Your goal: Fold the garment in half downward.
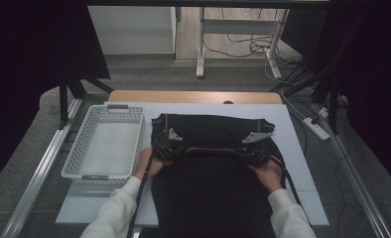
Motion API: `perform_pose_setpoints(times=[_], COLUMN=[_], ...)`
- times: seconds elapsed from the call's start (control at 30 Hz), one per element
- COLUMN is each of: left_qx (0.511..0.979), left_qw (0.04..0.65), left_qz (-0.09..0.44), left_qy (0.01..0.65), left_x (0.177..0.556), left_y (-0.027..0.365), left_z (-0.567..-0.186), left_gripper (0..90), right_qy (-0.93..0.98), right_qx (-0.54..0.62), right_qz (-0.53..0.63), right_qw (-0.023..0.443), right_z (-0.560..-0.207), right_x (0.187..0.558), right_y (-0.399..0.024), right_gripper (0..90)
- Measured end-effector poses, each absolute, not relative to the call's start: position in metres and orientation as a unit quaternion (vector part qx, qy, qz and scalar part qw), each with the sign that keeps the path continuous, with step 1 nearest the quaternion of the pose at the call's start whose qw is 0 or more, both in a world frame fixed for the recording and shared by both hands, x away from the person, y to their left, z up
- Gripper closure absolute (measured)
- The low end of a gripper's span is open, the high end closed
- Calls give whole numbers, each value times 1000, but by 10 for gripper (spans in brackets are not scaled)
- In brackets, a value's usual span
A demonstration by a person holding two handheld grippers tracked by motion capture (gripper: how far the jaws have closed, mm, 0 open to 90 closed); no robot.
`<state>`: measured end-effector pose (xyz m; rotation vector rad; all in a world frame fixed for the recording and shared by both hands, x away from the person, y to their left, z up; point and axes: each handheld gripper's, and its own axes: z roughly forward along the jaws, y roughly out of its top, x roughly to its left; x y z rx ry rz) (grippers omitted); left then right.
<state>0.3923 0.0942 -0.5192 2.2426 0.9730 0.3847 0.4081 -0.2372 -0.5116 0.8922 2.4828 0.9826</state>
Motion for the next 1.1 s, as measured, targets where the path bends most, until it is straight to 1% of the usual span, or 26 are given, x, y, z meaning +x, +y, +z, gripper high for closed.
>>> perform_pose_setpoints(times=[0.13, 0.33, 0.77, 0.97, 1.1], left_qx=[845, 846, 846, 849, 849], left_qw=[355, 361, 375, 375, 377], left_qz=[149, 153, 152, 153, 145], left_qy=[372, 362, 348, 339, 340], left_x=[384, 370, 341, 326, 322], left_y=[99, 97, 99, 95, 95], left_z=[-508, -499, -491, -493, -496], left_gripper=[845, 845, 845, 844, 844], right_qy=[864, 860, 865, 867, 871], right_qx=[305, 292, 281, 276, 276], right_qz=[360, 374, 374, 372, 365], right_qw=[174, 188, 181, 183, 177], right_z=[-500, -485, -483, -480, -485], right_x=[401, 384, 357, 341, 332], right_y=[-240, -244, -249, -254, -256], right_gripper=[785, 786, 786, 785, 785])
